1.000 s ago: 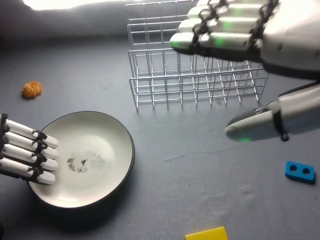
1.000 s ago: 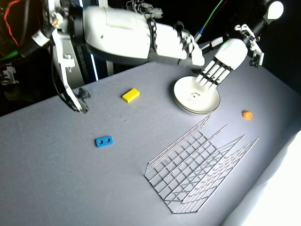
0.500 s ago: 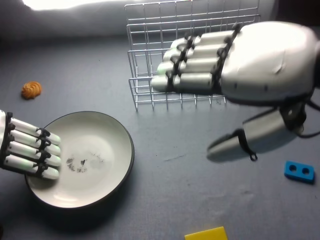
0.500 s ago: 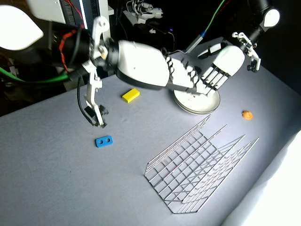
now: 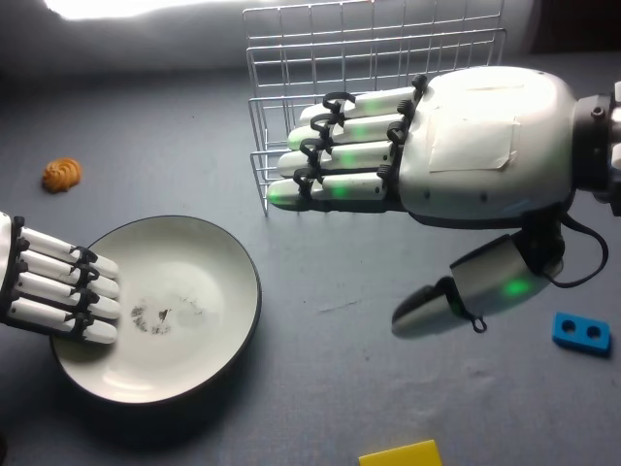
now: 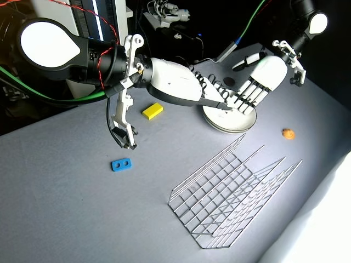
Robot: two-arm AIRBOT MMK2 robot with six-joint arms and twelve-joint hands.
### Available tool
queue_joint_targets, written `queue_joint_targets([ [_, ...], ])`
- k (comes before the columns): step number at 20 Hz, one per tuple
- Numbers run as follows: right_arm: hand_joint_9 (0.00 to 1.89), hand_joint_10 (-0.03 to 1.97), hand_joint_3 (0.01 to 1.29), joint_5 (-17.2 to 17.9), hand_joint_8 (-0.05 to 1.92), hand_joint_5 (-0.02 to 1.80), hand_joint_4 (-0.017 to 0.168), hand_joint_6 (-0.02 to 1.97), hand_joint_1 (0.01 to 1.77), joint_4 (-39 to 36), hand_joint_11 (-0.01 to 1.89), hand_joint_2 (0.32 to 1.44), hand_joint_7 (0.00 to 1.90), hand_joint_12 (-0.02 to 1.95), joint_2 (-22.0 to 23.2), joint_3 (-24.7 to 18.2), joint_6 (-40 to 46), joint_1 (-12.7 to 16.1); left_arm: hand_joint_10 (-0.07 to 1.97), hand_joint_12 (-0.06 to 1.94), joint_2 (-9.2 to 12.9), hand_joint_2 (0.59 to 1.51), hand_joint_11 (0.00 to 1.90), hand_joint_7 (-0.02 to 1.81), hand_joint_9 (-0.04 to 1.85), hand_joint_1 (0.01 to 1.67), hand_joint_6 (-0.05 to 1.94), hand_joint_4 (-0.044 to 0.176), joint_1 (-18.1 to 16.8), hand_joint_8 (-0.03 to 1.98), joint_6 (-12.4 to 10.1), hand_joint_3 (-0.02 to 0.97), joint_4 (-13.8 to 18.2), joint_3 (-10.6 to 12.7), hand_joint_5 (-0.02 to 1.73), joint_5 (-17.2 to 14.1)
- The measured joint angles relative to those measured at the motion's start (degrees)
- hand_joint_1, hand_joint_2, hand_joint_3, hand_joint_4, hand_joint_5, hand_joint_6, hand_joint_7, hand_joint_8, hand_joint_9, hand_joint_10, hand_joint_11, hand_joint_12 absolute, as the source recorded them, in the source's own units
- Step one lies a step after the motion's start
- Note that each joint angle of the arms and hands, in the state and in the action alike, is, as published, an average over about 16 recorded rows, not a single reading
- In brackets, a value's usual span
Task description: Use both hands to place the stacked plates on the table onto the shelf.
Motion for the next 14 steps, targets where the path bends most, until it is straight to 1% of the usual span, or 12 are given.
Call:
queue_joint_targets([
  [3, 0.02, -0.03, 0.02, 0.0, -0.02, 0.01, 0.004, 0.02, 0.55, 0.0, 0.02, 1.05, 0.02, 0.01, -0.6, 0.3, -0.3, 0.0, 0.00, -0.01, -0.1, 1.024, 0.01, -0.01, 0.01, 0.02, 0.00, 0.001, 0.1, -0.01, 0.2, 0.025, 0.2, -0.6, 0.00, 0.2],
  [6, 0.02, -0.03, 0.02, 0.0, -0.02, 0.01, 0.004, 0.02, 0.73, 0.0, 0.02, 1.03, 0.02, 0.01, -1.2, 0.7, -0.6, 0.0, 0.00, -0.01, -0.1, 1.024, 0.01, -0.01, 0.01, 0.02, -0.01, 0.000, 0.0, -0.01, 0.4, 0.024, 0.5, -1.9, -0.01, 0.7],
  [11, 0.02, -0.03, 0.02, -0.3, -0.02, 0.01, 0.004, 0.02, 1.02, 0.1, 0.02, 1.00, 0.02, 0.01, -2.9, 1.7, -1.8, -0.4, 0.00, 0.00, 0.0, 1.018, 0.01, -0.01, 0.01, 0.02, -0.01, -0.002, -1.0, -0.02, 0.1, 0.020, 0.9, -5.7, -0.01, 2.6],
  [14, 0.02, -0.03, 0.02, -0.5, -0.02, 0.01, 0.004, 0.02, 1.11, 0.2, 0.02, 0.99, 0.02, 0.01, -4.2, 2.4, -2.8, -0.8, 0.01, 0.00, 0.2, 1.016, 0.01, -0.01, 0.01, 0.02, -0.02, -0.003, -1.8, -0.02, -0.2, 0.018, 1.1, -8.1, -0.01, 3.9],
])
